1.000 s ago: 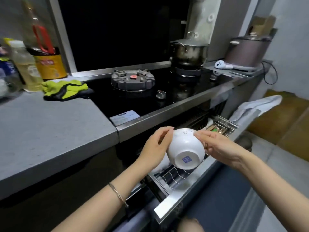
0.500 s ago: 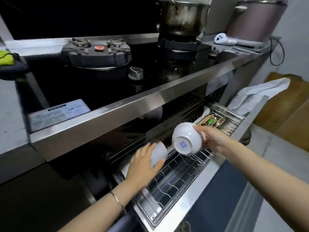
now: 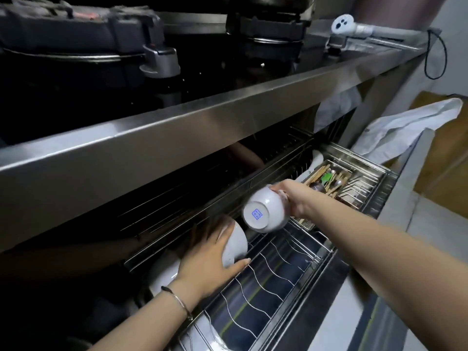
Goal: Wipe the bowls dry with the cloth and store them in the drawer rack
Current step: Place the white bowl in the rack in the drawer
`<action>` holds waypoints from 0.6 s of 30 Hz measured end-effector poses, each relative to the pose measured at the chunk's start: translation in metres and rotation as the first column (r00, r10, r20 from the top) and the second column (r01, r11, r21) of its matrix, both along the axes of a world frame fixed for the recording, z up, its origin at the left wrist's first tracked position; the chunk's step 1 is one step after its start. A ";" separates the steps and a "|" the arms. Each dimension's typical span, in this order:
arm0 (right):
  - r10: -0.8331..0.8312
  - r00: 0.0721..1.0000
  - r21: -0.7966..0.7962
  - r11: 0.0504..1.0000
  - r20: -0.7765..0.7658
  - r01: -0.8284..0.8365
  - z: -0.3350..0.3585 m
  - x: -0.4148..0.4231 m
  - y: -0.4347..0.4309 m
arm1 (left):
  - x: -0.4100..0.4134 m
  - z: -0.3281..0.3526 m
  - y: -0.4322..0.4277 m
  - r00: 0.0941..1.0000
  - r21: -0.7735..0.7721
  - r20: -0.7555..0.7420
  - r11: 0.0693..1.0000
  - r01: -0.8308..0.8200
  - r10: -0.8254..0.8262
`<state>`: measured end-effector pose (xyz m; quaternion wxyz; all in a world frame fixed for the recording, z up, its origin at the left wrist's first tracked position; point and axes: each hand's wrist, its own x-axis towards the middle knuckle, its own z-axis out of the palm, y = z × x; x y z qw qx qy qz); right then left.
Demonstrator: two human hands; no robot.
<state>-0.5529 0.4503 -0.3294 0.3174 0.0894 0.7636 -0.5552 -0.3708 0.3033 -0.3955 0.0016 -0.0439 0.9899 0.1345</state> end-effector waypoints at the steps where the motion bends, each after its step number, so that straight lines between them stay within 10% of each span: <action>1: 0.006 1.000 0.007 1.000 -0.003 -0.006 -0.004 -0.003 -0.003 | 0.000 -0.003 0.000 1.000 0.000 -0.017 1.000 0.003 -0.003; 18: 0.323 0.945 0.038 0.946 -0.043 -0.322 -0.045 0.000 -0.023 | 0.005 -0.015 -0.002 0.990 0.042 -0.141 0.999 0.022 -0.016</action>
